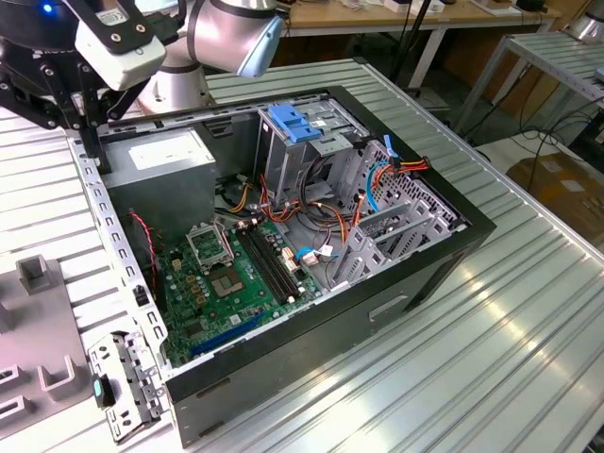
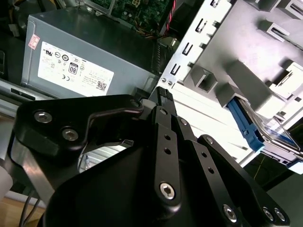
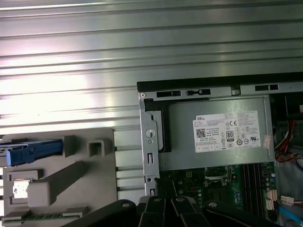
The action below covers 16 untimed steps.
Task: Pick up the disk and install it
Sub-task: 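Reach for the disk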
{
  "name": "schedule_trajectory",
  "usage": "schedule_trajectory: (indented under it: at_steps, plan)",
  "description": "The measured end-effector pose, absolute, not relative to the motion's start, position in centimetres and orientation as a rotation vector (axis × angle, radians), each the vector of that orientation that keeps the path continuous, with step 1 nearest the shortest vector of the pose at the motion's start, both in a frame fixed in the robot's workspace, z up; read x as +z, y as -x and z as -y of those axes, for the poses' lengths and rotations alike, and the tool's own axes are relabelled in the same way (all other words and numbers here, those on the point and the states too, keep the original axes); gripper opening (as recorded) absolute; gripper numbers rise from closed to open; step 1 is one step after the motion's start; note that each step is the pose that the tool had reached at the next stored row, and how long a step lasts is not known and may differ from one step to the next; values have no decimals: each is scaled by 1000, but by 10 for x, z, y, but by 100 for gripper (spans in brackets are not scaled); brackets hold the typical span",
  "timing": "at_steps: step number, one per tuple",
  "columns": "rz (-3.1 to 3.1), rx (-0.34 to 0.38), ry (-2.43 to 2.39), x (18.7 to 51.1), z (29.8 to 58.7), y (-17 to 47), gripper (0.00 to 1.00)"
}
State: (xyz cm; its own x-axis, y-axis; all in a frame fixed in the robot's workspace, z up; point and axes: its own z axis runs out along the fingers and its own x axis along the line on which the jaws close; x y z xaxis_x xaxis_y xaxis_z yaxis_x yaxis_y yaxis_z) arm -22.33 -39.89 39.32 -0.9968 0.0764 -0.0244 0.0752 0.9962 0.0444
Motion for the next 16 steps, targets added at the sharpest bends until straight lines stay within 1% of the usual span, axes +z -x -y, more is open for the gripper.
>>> schedule_trajectory:
  at_steps: [16]
  plan:
    - [-3113, 68, -118, 393, 399, 240, 11]
